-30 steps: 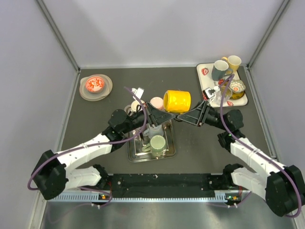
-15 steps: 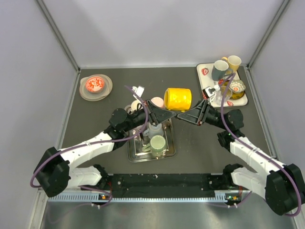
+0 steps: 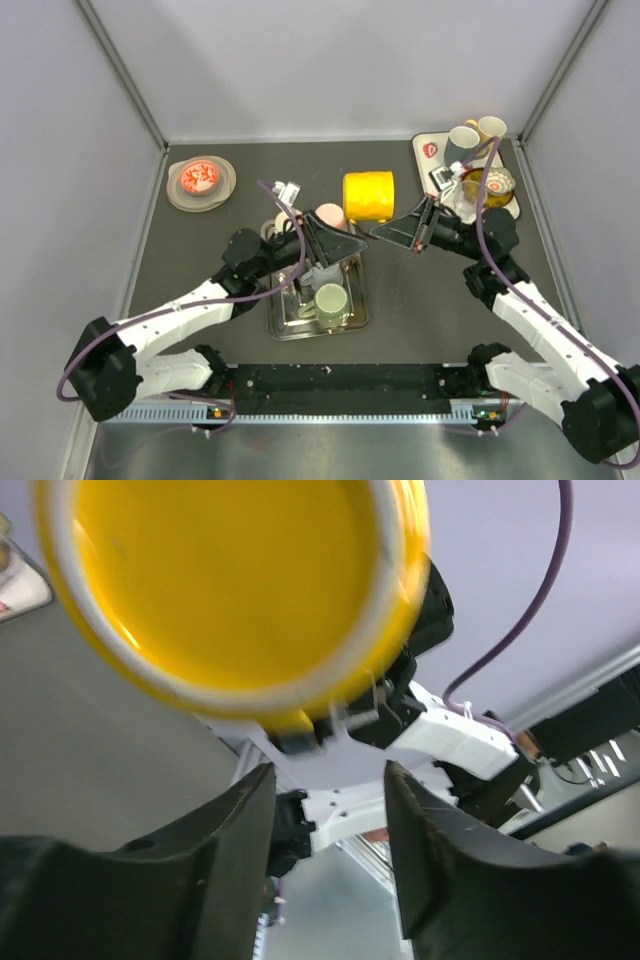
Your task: Turn the mug right side up
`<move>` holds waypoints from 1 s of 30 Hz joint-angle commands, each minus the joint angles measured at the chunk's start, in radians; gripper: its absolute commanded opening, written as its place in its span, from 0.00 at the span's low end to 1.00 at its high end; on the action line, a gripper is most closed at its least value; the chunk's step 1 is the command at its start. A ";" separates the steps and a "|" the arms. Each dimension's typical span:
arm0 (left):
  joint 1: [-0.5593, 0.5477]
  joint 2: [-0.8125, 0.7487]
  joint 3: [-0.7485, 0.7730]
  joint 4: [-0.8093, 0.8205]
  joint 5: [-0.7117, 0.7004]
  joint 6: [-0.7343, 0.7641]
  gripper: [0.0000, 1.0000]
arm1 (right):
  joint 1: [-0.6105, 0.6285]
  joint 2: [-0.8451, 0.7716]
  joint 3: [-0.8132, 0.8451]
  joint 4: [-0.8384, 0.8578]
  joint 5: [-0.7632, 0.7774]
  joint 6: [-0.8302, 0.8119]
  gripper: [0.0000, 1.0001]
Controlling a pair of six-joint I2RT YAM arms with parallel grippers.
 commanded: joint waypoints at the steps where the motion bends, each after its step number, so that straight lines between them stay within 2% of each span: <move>1: -0.006 -0.086 0.017 -0.089 0.067 0.075 0.62 | -0.003 -0.077 0.224 -0.384 0.157 -0.315 0.00; 6: 0.026 -0.136 0.017 -0.155 0.009 0.103 0.69 | -0.003 -0.085 0.331 -0.591 0.189 -0.431 0.00; 9: 0.057 -0.159 0.023 -0.250 -0.017 0.095 0.70 | -0.003 -0.062 0.409 -0.753 0.300 -0.543 0.00; 10: 0.066 -0.170 0.023 -0.291 -0.063 0.101 0.70 | -0.003 -0.045 0.489 -0.900 0.345 -0.577 0.00; 12: 0.083 -0.213 0.034 -0.467 -0.146 0.121 0.70 | -0.003 0.031 0.576 -1.036 0.508 -0.675 0.00; 13: 0.085 -0.246 0.043 -0.533 -0.245 0.149 0.70 | -0.003 0.068 0.671 -1.159 0.574 -0.698 0.00; 14: 0.085 -0.262 0.057 -0.601 -0.301 0.164 0.70 | 0.000 0.107 0.716 -1.217 0.699 -0.744 0.00; 16: 0.086 -0.291 0.069 -0.748 -0.385 0.196 0.70 | 0.006 0.220 0.826 -1.286 0.819 -0.778 0.00; 17: 0.086 -0.314 0.085 -0.790 -0.480 0.210 0.70 | 0.009 0.255 0.859 -1.338 0.910 -0.806 0.00; 18: 0.088 -0.325 0.094 -0.877 -0.513 0.233 0.70 | 0.011 0.298 0.886 -1.352 0.945 -0.815 0.00; 23: 0.086 -0.340 0.161 -1.071 -0.716 0.276 0.73 | 0.014 0.567 1.066 -1.409 1.094 -0.864 0.00; 25: 0.088 -0.334 0.174 -1.124 -0.738 0.281 0.74 | 0.014 0.675 1.143 -1.408 1.120 -0.877 0.00; 30: 0.089 -0.345 0.152 -1.140 -0.741 0.308 0.73 | -0.008 0.900 1.349 -1.417 1.110 -0.880 0.00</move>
